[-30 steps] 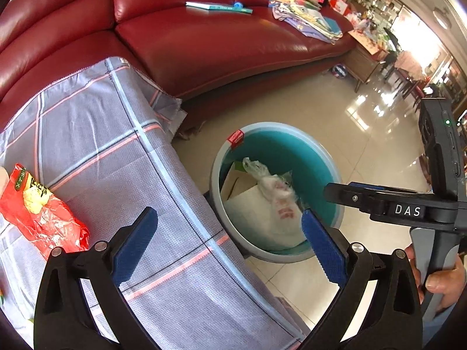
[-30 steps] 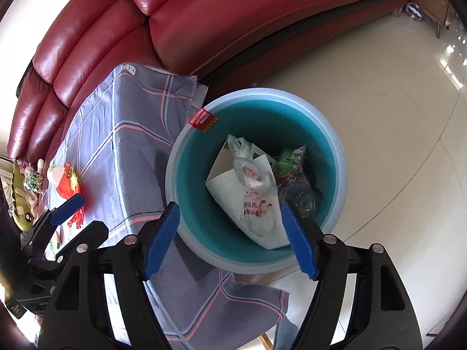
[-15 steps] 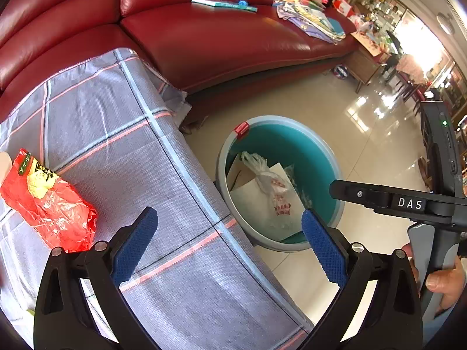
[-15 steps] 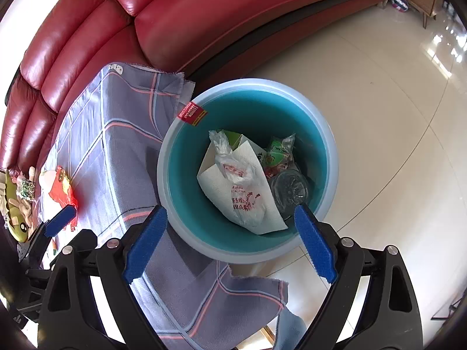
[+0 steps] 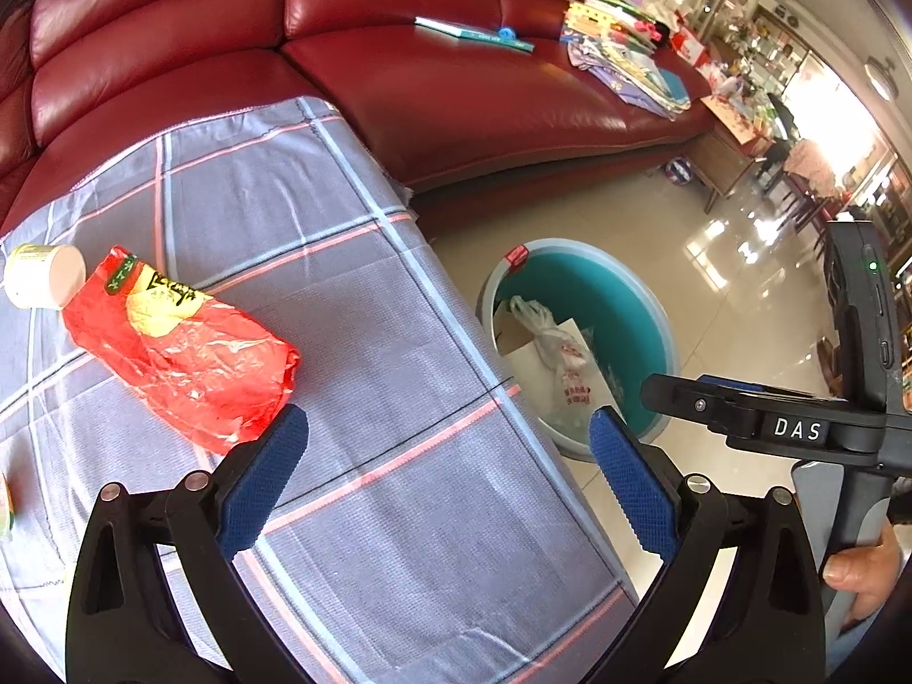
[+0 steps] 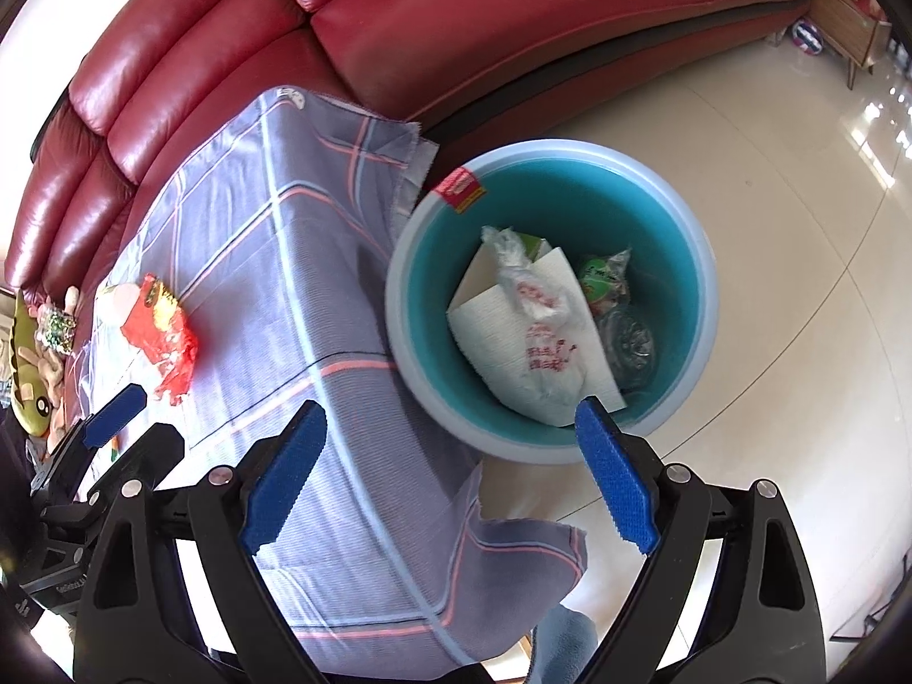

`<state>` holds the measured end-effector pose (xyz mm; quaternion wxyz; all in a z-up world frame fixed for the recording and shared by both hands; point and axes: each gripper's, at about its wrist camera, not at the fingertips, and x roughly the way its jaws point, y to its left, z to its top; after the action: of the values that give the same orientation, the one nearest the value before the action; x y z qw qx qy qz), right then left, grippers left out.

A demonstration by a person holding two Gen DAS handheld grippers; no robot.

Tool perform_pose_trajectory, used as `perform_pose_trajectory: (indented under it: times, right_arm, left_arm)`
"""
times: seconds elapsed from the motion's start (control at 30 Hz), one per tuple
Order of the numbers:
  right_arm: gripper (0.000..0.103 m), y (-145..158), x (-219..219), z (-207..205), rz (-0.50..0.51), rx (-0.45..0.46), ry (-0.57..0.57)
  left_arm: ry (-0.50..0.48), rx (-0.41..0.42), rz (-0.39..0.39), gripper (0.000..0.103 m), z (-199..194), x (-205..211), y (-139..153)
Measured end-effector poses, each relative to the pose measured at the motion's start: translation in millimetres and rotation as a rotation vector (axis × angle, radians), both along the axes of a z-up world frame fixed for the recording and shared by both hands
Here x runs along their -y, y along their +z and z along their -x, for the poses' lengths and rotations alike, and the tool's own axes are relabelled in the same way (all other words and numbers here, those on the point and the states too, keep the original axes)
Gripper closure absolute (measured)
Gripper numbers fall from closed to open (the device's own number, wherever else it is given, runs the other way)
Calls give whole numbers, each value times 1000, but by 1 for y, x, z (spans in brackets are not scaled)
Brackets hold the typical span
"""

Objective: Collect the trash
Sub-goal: 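Move both tools back over the table toward the red wrapper and clear lid, then grasp the red snack wrapper with the right tool while the left tool grasps the clear egg-shaped lid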

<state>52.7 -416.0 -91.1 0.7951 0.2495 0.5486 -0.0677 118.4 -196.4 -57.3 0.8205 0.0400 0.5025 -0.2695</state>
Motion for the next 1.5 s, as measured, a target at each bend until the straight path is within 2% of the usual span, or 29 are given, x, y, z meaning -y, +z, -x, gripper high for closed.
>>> perform_pose_trajectory:
  times: [0.2,0.37,0.73,0.9,1.0,1.23,1.5]
  right_arm:
    - [18,11,-39,-9,14,30,48]
    - [18,9,-79,-28,2,49,102]
    - [18,13,-182,-90,95,46,339]
    - [18,4,-222,-120,138,28,431]
    - [18,-3,-233,-136,191,13,455]
    - [18,-18,-245,-164,227,-25,468]
    - [18,-32,-279,-167,280,-52,536]
  left_arm:
    - [52,23,28,4,5,-46,8]
    - [109,31,48,4,5,-88,11]
    - [280,18,70,4,-5,-193,1]
    - [354,12,76,4,-13,-238,-3]
    - [387,11,64,4,-18,-257,-7]
    - [435,15,53,4,-29,-295,-11]
    - [477,10,43,4,-37,-324,-17]
